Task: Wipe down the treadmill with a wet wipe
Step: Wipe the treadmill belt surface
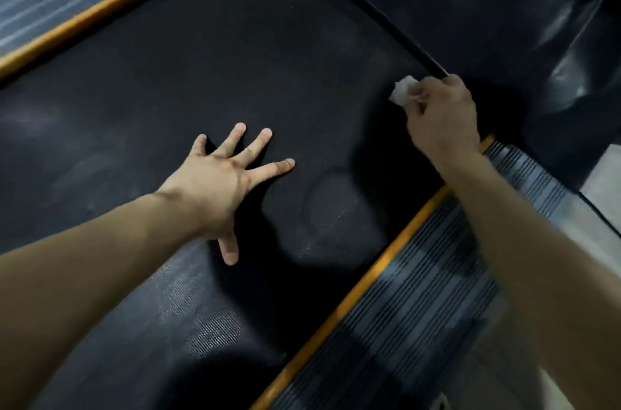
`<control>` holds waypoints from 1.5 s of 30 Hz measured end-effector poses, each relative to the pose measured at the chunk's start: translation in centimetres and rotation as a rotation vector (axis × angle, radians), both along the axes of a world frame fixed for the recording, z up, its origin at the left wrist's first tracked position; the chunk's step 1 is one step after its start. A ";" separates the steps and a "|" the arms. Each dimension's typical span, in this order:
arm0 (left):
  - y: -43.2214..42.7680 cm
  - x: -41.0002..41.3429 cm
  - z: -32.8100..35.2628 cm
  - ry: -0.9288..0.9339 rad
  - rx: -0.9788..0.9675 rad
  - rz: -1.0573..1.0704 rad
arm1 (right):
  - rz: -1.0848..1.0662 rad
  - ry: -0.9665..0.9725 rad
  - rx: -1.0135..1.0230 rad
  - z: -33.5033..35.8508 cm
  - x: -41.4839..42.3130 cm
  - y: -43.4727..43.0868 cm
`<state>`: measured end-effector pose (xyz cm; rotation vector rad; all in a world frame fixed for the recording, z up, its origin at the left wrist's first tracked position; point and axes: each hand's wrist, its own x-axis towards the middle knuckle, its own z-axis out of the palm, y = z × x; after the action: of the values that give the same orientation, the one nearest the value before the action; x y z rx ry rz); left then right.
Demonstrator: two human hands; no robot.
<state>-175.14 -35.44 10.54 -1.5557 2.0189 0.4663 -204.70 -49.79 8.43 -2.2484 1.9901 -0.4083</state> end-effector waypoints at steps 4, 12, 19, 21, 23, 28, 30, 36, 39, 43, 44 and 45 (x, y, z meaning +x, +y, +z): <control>0.1 0.2 -0.3 0.008 -0.019 -0.039 | 0.156 -0.017 0.010 0.1 4.7 5.6; -0.1 0.7 0.3 0.039 -0.013 -0.095 | 0.465 -0.164 0.171 0.2 5.3 14.4; 0.3 1.0 0.7 0.057 -0.039 -0.106 | 0.301 -0.176 0.195 0.7 8.9 18.0; 0.4 1.4 0.4 0.059 -0.068 -0.125 | 0.581 -0.219 0.321 0.7 9.6 19.9; 0.4 1.5 0.1 0.060 -0.087 -0.132 | 0.593 -0.187 0.303 0.3 8.2 16.6; 0.5 2.1 -0.2 0.084 -0.092 -0.111 | -0.170 -0.133 0.025 -0.6 5.6 4.9; 0.3 2.9 0.3 0.117 -0.111 -0.112 | -0.195 -0.152 0.010 -1.1 7.6 5.5; -3.7 4.8 1.5 0.264 -0.218 0.056 | 0.970 -0.010 0.061 0.2 8.9 11.1; -4.8 4.8 0.7 0.273 -0.205 0.140 | 0.223 0.191 -0.099 0.1 3.4 1.7; -7.0 4.5 -0.5 0.267 -0.278 0.177 | -0.185 0.157 -0.071 -1.8 3.5 -2.6; -7.5 4.3 -0.8 0.257 -0.312 0.193 | -0.112 0.086 -0.052 -2.0 4.4 -2.0; -8.1 4.3 -1.1 0.246 -0.332 0.213 | -0.062 0.009 -0.025 -2.0 4.8 -1.0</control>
<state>-170.86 -43.51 9.45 -2.0131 2.2111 0.4369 -199.94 -50.76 6.44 -2.2111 2.0749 -0.4329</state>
